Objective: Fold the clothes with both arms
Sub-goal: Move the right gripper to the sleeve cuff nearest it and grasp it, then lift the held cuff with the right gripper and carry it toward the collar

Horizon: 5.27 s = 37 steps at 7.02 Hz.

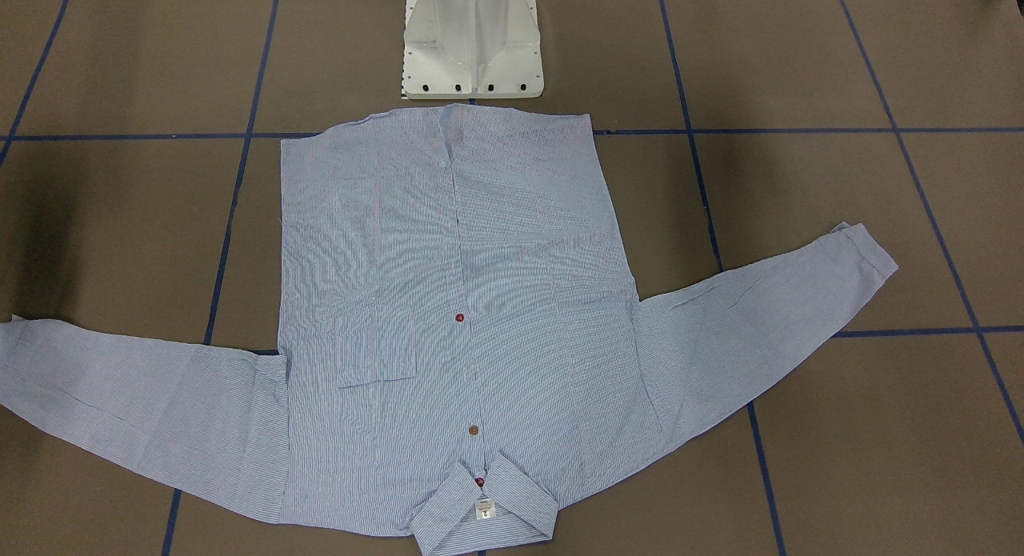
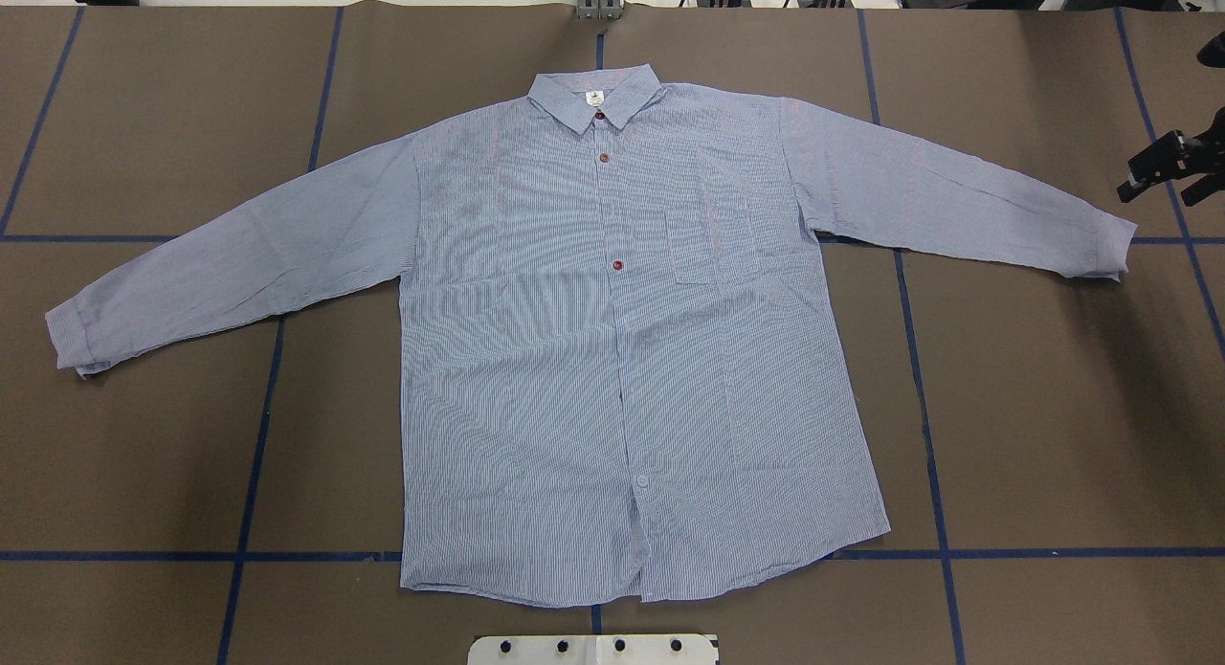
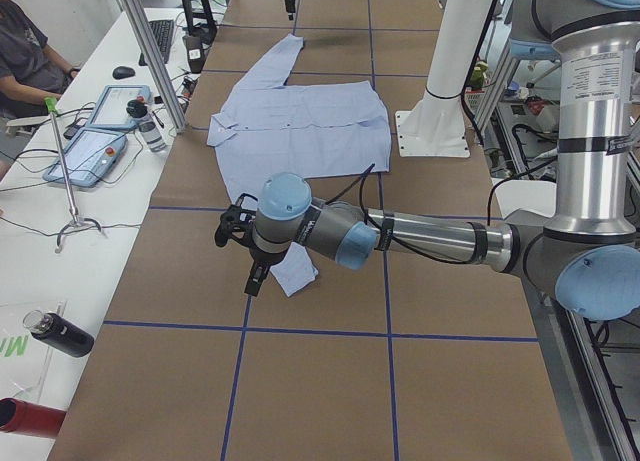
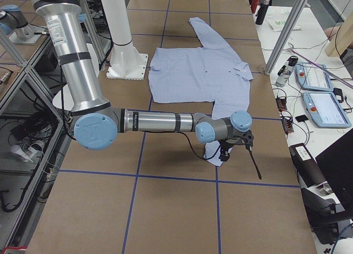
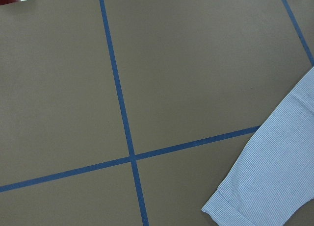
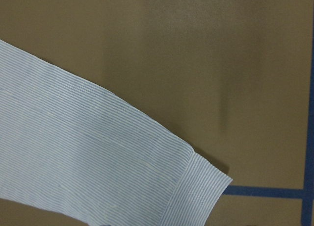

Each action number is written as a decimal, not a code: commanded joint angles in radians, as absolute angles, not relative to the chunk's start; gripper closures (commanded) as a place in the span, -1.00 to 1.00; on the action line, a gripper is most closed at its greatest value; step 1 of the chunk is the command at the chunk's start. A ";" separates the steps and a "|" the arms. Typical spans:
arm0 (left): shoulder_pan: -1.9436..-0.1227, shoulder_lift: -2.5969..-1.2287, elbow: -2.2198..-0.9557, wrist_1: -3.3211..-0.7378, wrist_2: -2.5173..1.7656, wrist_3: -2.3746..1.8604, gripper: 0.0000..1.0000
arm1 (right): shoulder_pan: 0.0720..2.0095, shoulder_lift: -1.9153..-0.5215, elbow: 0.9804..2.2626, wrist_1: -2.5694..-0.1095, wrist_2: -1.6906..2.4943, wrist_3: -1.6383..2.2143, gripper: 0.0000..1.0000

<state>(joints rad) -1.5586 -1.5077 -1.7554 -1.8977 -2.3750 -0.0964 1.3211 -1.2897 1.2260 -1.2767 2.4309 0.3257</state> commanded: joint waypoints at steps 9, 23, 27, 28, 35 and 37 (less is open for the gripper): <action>-1.557 -1.509 -1.746 -1.936 -2.375 -0.100 -0.99 | 1.275 -1.213 0.970 -1.071 2.407 0.201 -0.61; -1.559 -1.509 -1.759 -1.937 -2.393 -0.101 -0.99 | 1.249 -1.184 1.224 -1.135 2.439 0.496 1.00; -1.557 -1.509 -1.766 -1.937 -2.393 -0.101 -0.99 | 1.044 -1.010 1.310 -1.121 2.454 1.027 1.00; -1.557 -1.509 -1.766 -1.937 -2.393 -0.101 -0.99 | 1.005 -0.952 1.310 -1.121 2.436 1.137 1.00; -1.559 -1.509 -1.764 -1.937 -2.393 -0.100 -0.99 | 0.763 -0.594 1.156 -1.121 2.108 1.443 1.00; -1.559 -1.509 -1.766 -1.937 -2.393 -0.100 -0.99 | 0.729 -0.548 1.115 -1.108 2.074 1.443 1.00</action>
